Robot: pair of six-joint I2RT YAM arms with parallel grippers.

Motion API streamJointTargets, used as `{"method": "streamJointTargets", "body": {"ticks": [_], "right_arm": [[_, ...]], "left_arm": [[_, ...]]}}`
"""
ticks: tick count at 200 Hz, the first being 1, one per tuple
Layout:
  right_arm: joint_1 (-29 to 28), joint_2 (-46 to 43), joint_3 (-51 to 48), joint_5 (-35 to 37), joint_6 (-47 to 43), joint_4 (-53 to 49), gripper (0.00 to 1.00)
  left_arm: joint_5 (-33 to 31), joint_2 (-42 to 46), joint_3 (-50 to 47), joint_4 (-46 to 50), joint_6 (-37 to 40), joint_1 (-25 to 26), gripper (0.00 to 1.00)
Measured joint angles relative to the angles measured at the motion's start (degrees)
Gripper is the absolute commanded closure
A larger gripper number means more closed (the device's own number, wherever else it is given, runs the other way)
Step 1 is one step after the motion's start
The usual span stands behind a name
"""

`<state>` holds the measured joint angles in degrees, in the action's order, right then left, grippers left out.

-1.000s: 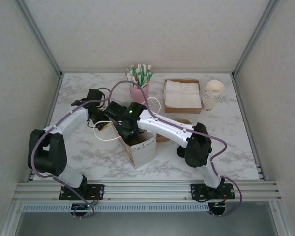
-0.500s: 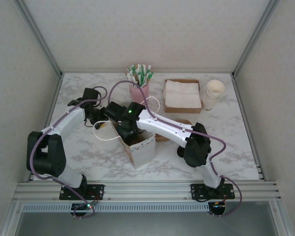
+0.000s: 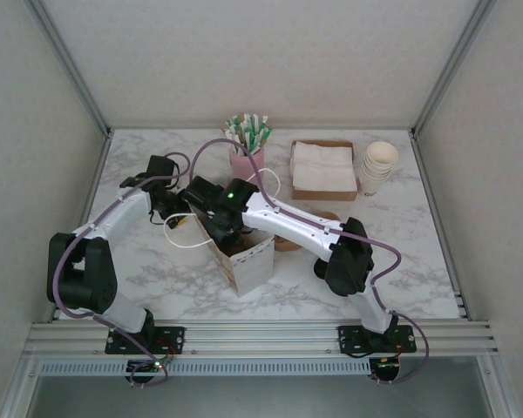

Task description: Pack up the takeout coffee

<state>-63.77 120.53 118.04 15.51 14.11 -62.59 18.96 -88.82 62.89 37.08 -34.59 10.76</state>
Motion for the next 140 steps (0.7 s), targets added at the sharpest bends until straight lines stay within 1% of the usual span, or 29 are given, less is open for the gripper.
{"method": "streamJointTargets", "body": {"ticks": [56,140], "right_arm": [[0.0,0.2,-3.6,-0.1,0.0,2.6,0.54],[0.0,-0.1,-5.4,-0.1,0.1,4.3,0.54]], "left_arm": [[0.0,0.0,0.0,0.0,-0.2,0.0,0.32],[-0.1,0.7,0.0,-0.9,-0.2,0.0,0.32]]}}
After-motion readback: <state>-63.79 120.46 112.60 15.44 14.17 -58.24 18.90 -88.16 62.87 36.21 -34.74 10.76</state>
